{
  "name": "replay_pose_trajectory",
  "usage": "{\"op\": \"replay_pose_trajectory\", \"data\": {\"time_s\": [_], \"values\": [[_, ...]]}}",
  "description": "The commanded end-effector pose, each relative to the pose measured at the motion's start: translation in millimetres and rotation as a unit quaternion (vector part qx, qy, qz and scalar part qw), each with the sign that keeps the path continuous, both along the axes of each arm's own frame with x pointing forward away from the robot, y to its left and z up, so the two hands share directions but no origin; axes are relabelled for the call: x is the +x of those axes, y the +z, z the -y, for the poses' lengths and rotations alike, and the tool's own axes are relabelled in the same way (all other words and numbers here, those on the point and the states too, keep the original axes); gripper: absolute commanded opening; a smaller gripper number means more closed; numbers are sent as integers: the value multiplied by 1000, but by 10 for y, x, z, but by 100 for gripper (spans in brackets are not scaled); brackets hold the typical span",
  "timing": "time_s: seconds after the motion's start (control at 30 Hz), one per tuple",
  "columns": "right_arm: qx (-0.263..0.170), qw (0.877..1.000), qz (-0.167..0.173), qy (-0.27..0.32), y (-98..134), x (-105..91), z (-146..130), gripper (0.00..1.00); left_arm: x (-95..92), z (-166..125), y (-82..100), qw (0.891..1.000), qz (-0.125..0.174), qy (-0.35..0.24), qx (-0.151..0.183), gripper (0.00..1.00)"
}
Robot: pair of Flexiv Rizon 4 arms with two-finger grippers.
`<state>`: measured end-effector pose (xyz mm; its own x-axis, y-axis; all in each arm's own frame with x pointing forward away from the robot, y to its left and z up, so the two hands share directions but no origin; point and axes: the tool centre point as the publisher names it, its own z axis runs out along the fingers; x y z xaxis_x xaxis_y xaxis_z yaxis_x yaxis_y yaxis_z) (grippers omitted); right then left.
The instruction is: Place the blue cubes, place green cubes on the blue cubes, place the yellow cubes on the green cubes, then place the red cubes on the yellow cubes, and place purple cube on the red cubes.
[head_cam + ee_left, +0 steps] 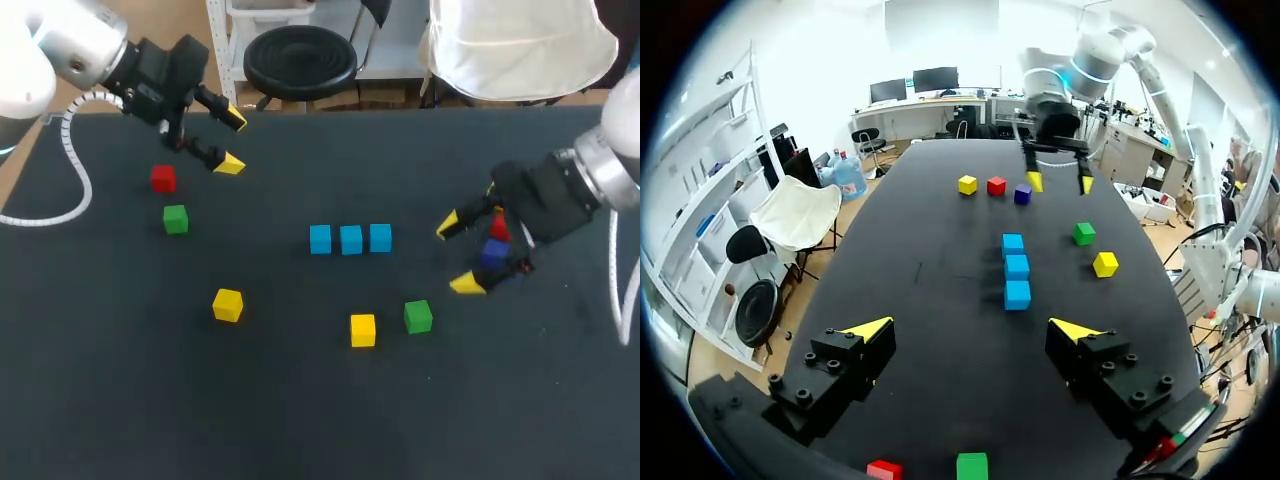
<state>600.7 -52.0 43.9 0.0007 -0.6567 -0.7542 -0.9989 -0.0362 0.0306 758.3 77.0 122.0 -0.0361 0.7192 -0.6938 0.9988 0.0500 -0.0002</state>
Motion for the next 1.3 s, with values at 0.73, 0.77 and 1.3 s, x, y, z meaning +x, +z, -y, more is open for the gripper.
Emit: {"op": "replay_pose_trajectory", "data": {"time_s": [0.73,0.77,1.3], "values": [[39,998,6,58,-274,-626,-163,100,0,-1,-4,1000,1,0,0,100],[39,997,6,59,-263,-605,-193,100,0,-1,-4,1000,1,0,0,100],[48,997,6,56,-309,-489,-394,100,0,-1,-4,1000,1,0,0,100]]}}
